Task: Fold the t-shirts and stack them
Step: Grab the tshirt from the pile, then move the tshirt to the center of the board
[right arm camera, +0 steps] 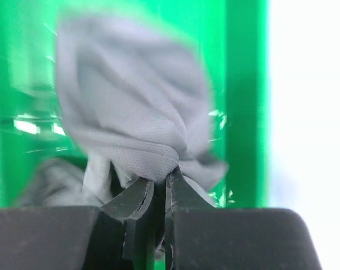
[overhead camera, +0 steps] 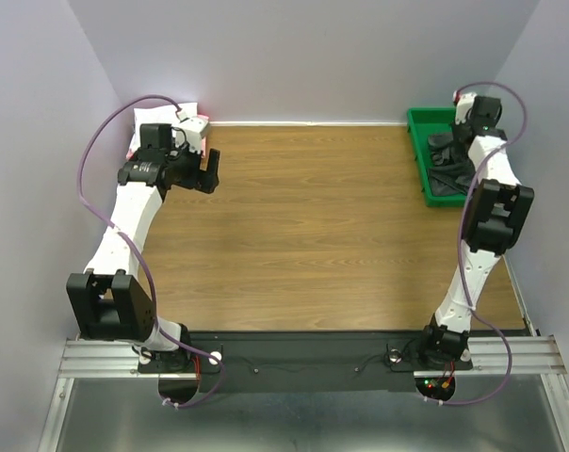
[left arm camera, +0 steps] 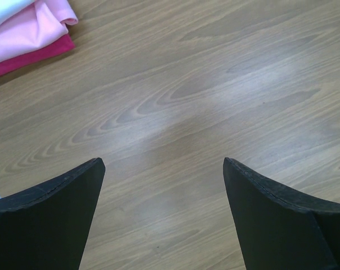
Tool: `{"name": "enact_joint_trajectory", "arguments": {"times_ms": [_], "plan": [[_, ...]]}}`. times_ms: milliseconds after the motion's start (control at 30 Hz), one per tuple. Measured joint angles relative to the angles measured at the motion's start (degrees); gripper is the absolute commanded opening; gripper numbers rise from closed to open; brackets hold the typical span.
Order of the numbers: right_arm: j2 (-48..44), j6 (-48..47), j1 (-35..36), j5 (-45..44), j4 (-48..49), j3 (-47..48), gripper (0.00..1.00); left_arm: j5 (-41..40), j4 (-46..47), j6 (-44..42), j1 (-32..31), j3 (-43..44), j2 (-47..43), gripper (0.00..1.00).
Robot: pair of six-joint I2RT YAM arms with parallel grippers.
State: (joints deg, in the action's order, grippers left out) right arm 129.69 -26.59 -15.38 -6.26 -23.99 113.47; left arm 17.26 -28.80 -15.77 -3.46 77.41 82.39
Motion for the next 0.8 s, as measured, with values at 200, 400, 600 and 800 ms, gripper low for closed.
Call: {"name": "enact_joint_trajectory", "arguments": {"times_ms": [200,400,600,800], "plan": [[-15.5,2.0,0.5,15.9,-6.9,4.3,0.00,6.3,0.2,1.6,3.3,1.6,-1.2,0.99],[-27.9,5.1,6.3,30.4,-8.6,8.7,0.01,12.6,0.5,3.5,8.2,3.2,-2.5,0.98],[-36.6,6.8,19.3,39.5,-9.5,0.5,0.80,16.1,0.5,4.1,10.3,3.2,-4.5,0.99],[-38.7,8.3,24.7,40.9,-12.7,-15.1,1.00,18.4,1.4,2.6,10.3,0.6,-9.0,0.99]]}}
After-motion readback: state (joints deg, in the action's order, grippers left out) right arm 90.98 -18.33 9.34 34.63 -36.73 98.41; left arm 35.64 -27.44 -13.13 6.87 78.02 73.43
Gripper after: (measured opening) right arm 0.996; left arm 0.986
